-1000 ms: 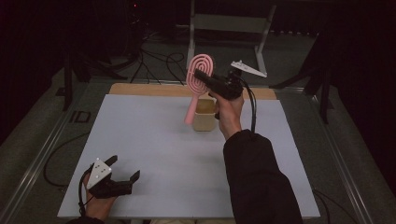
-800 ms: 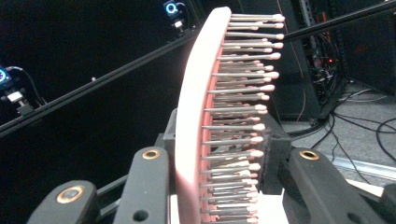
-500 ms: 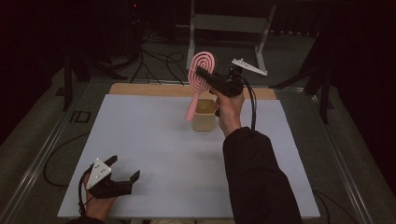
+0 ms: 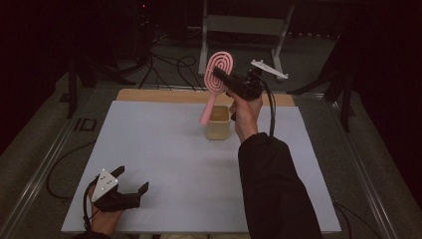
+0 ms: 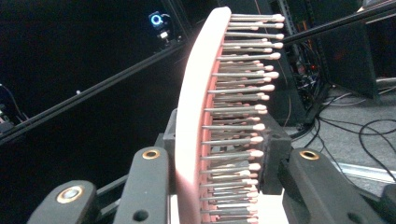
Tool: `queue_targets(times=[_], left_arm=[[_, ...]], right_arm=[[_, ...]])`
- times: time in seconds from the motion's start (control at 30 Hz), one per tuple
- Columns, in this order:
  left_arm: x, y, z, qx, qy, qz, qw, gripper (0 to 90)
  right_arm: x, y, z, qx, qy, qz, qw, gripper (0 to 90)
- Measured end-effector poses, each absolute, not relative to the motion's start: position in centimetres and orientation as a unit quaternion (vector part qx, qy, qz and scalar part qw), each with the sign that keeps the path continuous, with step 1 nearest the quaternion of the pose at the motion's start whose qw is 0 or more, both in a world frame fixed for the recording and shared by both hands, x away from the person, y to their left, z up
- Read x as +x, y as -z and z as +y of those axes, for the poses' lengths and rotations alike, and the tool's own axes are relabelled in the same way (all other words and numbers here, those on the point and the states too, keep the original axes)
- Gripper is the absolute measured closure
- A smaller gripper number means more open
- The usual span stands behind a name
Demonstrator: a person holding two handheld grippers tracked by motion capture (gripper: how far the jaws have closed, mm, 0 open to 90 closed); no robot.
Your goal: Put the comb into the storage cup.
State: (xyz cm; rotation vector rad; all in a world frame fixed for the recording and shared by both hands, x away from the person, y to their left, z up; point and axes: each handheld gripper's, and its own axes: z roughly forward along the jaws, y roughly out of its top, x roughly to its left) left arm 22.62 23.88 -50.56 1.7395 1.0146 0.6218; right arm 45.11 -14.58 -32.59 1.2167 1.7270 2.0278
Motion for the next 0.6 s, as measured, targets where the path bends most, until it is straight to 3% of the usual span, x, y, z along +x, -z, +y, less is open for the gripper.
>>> queue_targets(times=[0.6], left_arm=[[22.5,50.5,23.9,0.717,-0.257,0.419,0.495,0.0]], right_arm=[[46.3,33.3,-15.9,0.436,-0.684,0.572,0.123,64.0]])
